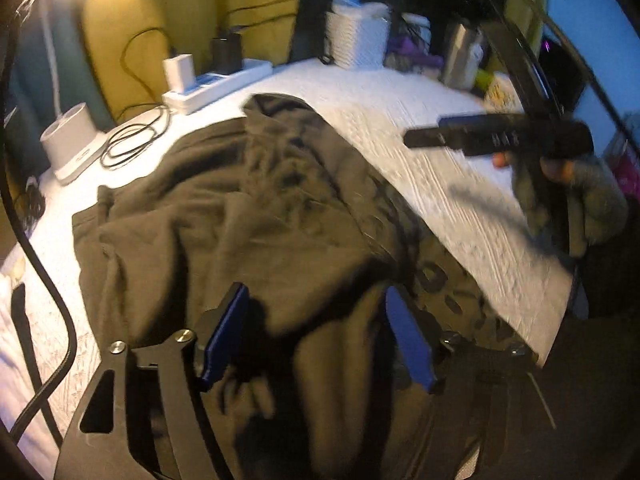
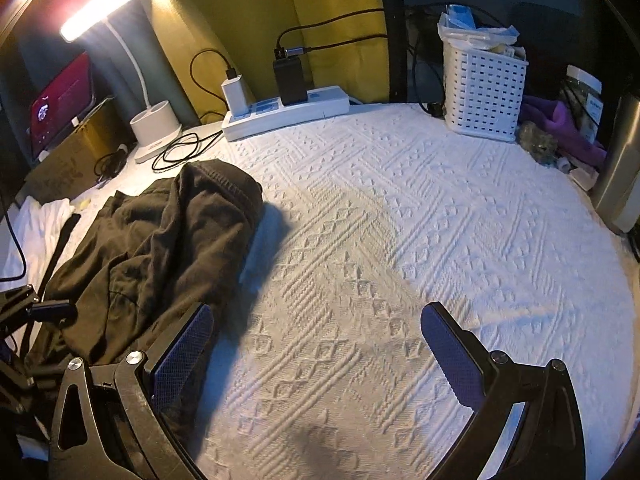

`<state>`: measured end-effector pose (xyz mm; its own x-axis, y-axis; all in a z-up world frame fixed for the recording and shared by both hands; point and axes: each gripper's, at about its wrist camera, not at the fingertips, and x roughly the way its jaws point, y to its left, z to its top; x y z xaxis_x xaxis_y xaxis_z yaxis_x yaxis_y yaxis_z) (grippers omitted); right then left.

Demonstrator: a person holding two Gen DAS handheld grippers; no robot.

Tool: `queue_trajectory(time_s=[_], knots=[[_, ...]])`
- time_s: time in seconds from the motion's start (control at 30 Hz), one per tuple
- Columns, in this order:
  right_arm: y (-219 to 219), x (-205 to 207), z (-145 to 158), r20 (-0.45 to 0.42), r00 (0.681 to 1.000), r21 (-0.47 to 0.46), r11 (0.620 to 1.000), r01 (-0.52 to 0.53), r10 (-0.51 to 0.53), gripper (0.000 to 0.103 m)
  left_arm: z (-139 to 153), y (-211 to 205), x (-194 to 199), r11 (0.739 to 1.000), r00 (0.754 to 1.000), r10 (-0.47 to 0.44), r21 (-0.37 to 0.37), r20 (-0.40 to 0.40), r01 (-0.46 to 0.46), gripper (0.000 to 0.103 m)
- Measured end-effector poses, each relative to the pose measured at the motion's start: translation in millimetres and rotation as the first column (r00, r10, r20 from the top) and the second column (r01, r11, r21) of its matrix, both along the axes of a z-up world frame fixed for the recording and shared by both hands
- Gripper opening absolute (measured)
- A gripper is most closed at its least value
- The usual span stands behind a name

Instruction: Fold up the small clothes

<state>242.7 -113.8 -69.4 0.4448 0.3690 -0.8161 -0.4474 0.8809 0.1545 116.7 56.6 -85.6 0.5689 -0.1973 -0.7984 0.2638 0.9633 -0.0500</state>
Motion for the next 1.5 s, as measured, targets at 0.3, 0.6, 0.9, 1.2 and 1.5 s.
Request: queue_trajectory(time_s=[0.3, 0.6, 0.9, 1.2, 1.5], knots=[[-26, -5, -9, -0.02, 0.999, 0.021, 0.999, 0.028, -0.028, 0.103, -11, -16, 23, 0.991, 0.997, 0.058, 0.127, -0.043, -0.052, 0.073], [-43, -7, -19, -0.045, 0.997, 0.013, 0.998, 0.066, -0.066, 0.103, -7, -8, 26, 0.991, 0.999, 0.033, 0.129, -0.01, -0.032, 0.042], [-30, -8, -17, -0.045, 0.998, -0.007, 0.999, 0.038, -0.038, 0.103, 8, 16, 27, 0.994, 0.993, 0.099, 0.049, 0.069, -0.102, 0.007], [-10, -9, -16, -0.049, 0.999, -0.034, 0.999, 0.006, -0.007, 0.103, 22, 78, 24, 0.961, 0.949, 0.275, -0.059, 0.153, -0.269, 0.005], [22, -6, -11, -0.044, 0.998, -0.052, 0.997, -0.049, 0.046, 0.103, 2, 129, 20, 0.903, 0.9, 0.418, -0.16, 0.123, -0.398, 0.003]])
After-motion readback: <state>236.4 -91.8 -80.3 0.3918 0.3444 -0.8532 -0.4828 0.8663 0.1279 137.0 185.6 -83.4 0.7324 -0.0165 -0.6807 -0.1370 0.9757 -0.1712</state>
